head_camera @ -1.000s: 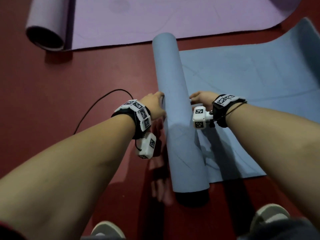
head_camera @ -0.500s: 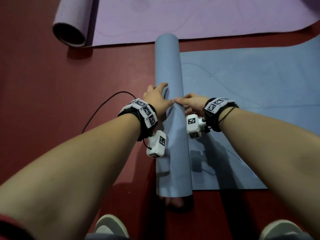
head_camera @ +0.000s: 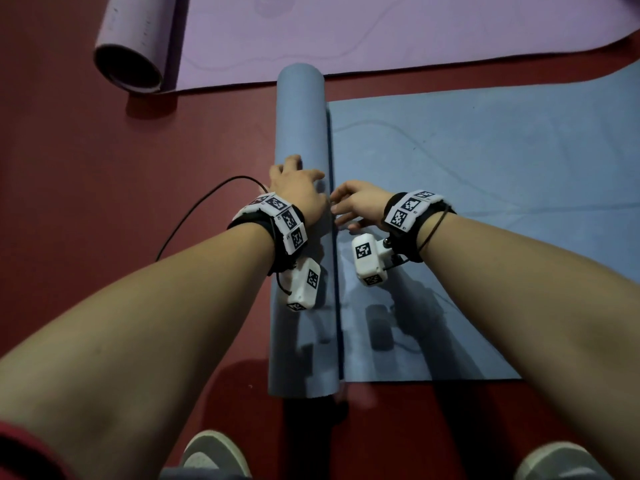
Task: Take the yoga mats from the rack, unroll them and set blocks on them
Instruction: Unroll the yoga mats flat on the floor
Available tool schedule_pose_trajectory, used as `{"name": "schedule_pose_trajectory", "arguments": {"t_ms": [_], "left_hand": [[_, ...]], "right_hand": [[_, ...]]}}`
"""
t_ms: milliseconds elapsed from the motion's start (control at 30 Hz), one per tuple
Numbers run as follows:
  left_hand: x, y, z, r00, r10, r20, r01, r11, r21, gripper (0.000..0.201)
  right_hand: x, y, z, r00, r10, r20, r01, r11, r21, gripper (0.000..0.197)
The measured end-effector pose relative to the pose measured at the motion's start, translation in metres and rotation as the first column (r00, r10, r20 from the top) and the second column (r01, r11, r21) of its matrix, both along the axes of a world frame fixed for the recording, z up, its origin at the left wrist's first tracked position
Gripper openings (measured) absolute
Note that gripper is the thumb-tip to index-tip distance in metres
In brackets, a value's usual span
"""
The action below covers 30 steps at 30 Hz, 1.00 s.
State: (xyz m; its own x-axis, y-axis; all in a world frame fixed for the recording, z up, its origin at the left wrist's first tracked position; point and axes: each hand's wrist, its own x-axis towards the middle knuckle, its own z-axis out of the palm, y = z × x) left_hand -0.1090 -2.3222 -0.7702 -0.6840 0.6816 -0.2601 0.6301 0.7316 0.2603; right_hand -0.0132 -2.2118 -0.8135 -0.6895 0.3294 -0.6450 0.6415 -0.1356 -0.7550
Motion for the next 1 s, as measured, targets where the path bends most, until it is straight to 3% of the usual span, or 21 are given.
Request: {"name": "schedule_pose_trajectory", "arguments": {"t_ms": [100, 233, 333, 533, 600, 700, 767, 867, 933, 1000], "left_hand": [[-0.005, -0.005, -0.002, 0.997, 0.054, -0.055, -0.054, 0.999, 0.002, 0.048], [-0.015, -0.013, -0.006, 0.992, -0.095, -0.081, 0.093, 0.995, -0.025, 0.041], [-0.023, -0.021, -0.009, 0.991, -0.101, -0.083, 0.092, 0.99, -0.105, 0.04], [-0.038, -0.032, -0.011, 0.99, 0.079, -0.115, -0.096, 0.984, -0.152, 0.08], [-0.047, -0.04, -0.014, 0.988, 0.128, -0.087, -0.141, 0.977, -0.16, 0.084], [-0.057, -0.05, -0.015, 0.989, 0.144, -0.042, -0.148, 0.982, -0.117, 0.069], [-0.059, -0.052, -0.017, 0.998, 0.024, -0.062, -0.031, 0.994, -0.108, 0.06], [-0.059, -0.046, -0.02, 0.983, -0.178, -0.054, 0.16, 0.959, -0.236, 0.052], [-0.067, -0.045, -0.019, 0.991, -0.127, -0.046, 0.111, 0.959, -0.261, 0.039], [-0.08, -0.049, -0.016, 0.997, -0.018, -0.078, -0.002, 0.969, -0.249, 0.038]], "right_hand": [[-0.003, -0.001, 0.003, 0.996, 0.057, -0.062, -0.059, 0.998, -0.037, 0.025], [-0.009, -0.003, 0.009, 0.989, 0.1, -0.11, -0.112, 0.988, -0.105, 0.025], [-0.014, -0.005, 0.008, 0.994, 0.071, -0.086, -0.078, 0.994, -0.074, 0.021], [-0.019, -0.023, -0.014, 0.994, 0.11, 0.002, -0.11, 0.994, 0.015, 0.025], [-0.024, -0.029, -0.02, 0.989, 0.148, 0.005, -0.148, 0.985, 0.087, 0.028], [-0.036, -0.034, -0.026, 0.978, 0.208, 0.006, -0.204, 0.954, 0.219, 0.035], [-0.045, -0.038, -0.027, 0.978, 0.21, -0.005, -0.202, 0.944, 0.26, 0.038], [-0.057, -0.045, -0.027, 0.963, 0.27, 0.013, -0.256, 0.895, 0.367, 0.043], [-0.065, -0.051, -0.03, 0.938, 0.343, 0.053, -0.327, 0.822, 0.466, 0.05], [-0.073, -0.058, -0.036, 0.897, 0.428, 0.111, -0.41, 0.712, 0.57, 0.059]]}}
